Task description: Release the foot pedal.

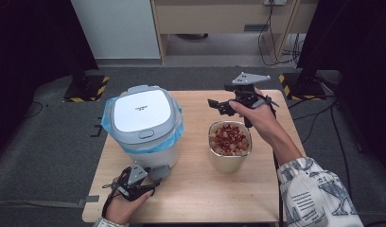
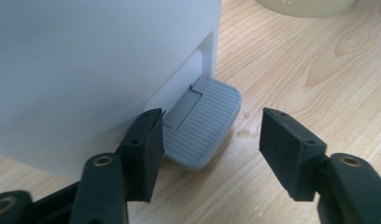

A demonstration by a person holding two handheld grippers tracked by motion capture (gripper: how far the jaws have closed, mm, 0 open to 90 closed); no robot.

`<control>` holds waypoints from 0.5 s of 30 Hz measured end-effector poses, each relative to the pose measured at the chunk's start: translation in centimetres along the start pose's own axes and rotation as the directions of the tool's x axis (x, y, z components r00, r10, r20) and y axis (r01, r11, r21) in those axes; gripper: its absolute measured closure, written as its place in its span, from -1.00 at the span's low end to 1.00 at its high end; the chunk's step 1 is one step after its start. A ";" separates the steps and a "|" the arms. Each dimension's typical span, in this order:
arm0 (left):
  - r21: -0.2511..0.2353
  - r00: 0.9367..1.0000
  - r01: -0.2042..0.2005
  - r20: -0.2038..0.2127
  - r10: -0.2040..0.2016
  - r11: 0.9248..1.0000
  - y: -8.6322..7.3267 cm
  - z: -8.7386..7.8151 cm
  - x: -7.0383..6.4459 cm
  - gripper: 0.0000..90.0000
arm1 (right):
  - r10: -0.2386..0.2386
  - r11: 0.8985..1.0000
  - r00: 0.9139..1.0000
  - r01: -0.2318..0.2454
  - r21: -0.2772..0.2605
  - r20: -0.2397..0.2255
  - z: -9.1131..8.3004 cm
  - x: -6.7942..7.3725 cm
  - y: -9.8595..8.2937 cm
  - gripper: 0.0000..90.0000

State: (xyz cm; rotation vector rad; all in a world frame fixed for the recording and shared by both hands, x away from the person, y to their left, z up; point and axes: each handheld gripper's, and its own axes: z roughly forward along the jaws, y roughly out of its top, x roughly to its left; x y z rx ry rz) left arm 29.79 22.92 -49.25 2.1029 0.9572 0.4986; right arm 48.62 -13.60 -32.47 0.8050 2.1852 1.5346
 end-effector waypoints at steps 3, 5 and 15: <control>0.002 1.000 0.025 0.003 -0.025 1.000 -0.3 -0.4 0.3 -0.29 | 0.007 1.000 1.000 -0.007 0.009 0.024 -0.4 -0.4 -0.4 -0.82; -0.002 0.999 0.045 0.009 -0.045 0.999 -0.5 -0.7 0.5 -0.32 | 0.007 1.000 1.000 -0.007 0.010 0.029 -0.5 -0.5 -0.6 -0.82; 0.028 0.996 0.095 -0.002 -0.095 0.995 -1.4 -1.2 1.4 -0.38 | 0.032 0.999 0.991 -0.037 0.036 0.127 -2.3 -2.3 -2.8 -0.85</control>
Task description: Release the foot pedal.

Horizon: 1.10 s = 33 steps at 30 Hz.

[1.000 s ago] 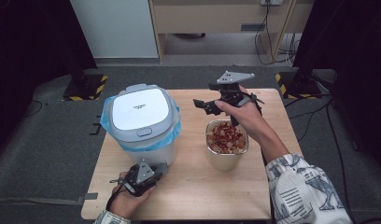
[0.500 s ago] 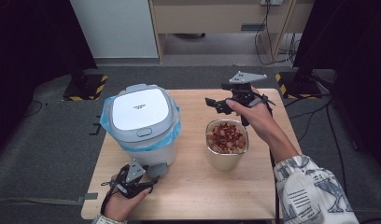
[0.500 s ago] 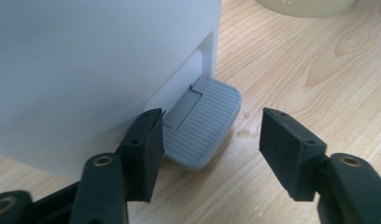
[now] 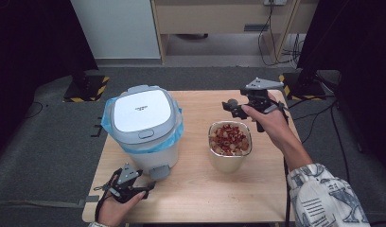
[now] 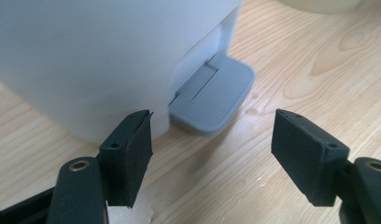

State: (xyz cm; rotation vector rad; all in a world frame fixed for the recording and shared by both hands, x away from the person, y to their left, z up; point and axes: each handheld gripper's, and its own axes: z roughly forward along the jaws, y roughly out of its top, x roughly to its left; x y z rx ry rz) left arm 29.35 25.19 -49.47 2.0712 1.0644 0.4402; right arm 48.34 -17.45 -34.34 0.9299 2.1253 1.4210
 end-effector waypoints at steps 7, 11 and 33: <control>0.016 0.997 0.055 -0.047 -0.054 0.998 -0.8 -0.5 1.6 -0.49 | 0.041 0.999 0.996 -0.043 0.022 0.074 -1.5 -1.8 -2.6 -0.85; 0.009 0.992 0.097 -0.080 -0.096 0.995 -1.3 -0.8 2.7 -0.53 | 0.049 0.998 0.993 -0.053 0.031 0.111 -2.6 -2.6 -4.2 -0.84; 0.047 0.976 0.149 -0.165 -0.139 0.988 -1.9 1.1 6.3 -0.70 | 0.199 0.960 0.945 -0.242 0.144 0.259 -6.1 -5.7 -18.2 -0.83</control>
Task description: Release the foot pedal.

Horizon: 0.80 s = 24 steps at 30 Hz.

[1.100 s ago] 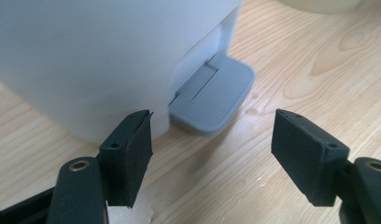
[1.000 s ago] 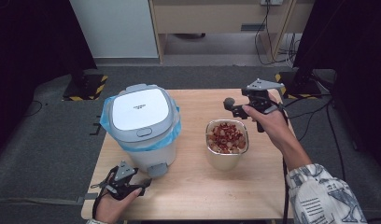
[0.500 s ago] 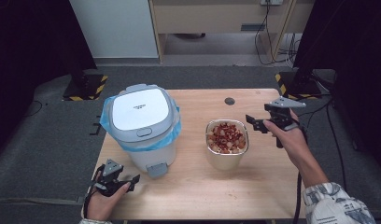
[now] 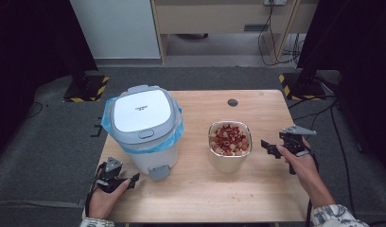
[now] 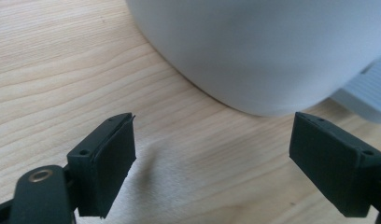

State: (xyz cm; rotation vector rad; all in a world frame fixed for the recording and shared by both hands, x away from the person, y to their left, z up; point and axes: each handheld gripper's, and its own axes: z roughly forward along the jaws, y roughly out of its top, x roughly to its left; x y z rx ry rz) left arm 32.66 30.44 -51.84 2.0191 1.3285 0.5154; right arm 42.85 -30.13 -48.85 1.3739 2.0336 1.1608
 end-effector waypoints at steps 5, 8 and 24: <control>-0.007 1.000 0.022 -0.012 -0.022 1.000 -0.1 0.6 1.2 -0.70 | 0.042 0.998 0.998 -0.044 0.050 0.050 0.9 -0.9 -1.3 -0.84; -0.004 1.000 0.014 -0.019 -0.014 1.000 -0.2 0.9 1.5 -0.70 | 0.062 0.994 0.996 -0.067 0.088 0.065 1.4 -1.2 -1.9 -0.84; 0.004 0.999 -0.018 -0.031 0.018 1.000 -0.2 1.9 1.7 -0.74 | -0.043 0.984 0.992 0.021 0.176 0.118 3.6 0.5 -3.8 -0.91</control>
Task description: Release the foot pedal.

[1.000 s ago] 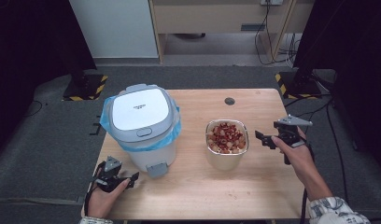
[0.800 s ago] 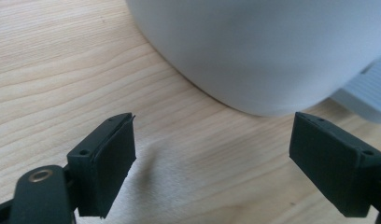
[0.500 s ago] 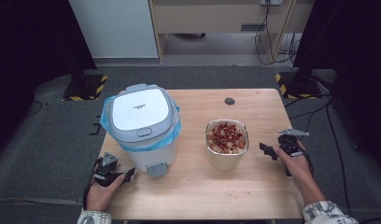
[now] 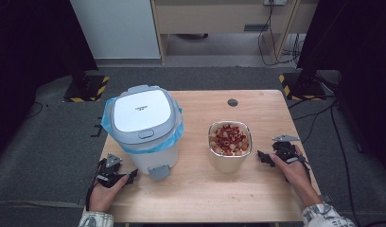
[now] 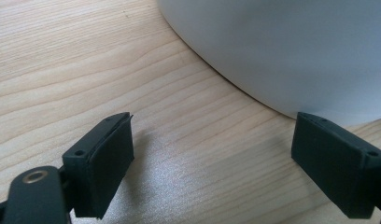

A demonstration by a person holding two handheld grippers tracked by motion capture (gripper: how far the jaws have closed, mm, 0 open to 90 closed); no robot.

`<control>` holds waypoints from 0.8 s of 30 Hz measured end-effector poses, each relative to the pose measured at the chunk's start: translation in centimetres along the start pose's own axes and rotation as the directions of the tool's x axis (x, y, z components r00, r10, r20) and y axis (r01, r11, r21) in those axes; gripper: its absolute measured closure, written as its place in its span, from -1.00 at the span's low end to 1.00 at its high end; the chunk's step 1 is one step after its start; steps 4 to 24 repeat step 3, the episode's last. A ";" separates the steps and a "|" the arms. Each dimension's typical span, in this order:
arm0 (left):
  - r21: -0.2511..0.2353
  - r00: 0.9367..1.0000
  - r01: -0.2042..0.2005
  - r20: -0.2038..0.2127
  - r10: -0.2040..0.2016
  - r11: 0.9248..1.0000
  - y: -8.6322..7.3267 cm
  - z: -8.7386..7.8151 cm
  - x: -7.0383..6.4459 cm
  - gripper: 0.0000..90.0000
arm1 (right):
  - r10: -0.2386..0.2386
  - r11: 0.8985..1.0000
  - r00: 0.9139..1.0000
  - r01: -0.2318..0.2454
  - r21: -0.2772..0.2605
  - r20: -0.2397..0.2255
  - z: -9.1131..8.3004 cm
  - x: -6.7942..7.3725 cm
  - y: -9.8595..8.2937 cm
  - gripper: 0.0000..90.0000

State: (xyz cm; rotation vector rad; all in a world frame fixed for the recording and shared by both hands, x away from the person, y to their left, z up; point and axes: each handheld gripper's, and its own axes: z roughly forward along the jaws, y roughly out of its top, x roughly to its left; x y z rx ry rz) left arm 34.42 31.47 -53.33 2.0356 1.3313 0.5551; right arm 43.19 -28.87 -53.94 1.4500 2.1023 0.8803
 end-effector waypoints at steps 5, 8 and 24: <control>-0.014 1.000 0.002 0.001 -0.002 1.000 -0.1 0.1 0.1 -0.79 | 0.010 1.000 1.000 -0.010 0.003 0.015 -0.1 0.0 -0.1 -0.94; -0.014 1.000 0.002 0.001 -0.002 1.000 -0.1 0.1 0.1 -0.79 | 0.010 1.000 1.000 -0.010 0.003 0.015 -0.1 0.0 -0.1 -0.94; -0.014 1.000 0.002 0.001 -0.002 1.000 -0.1 0.1 0.1 -0.79 | 0.010 1.000 1.000 -0.010 0.003 0.015 -0.1 0.0 -0.1 -0.94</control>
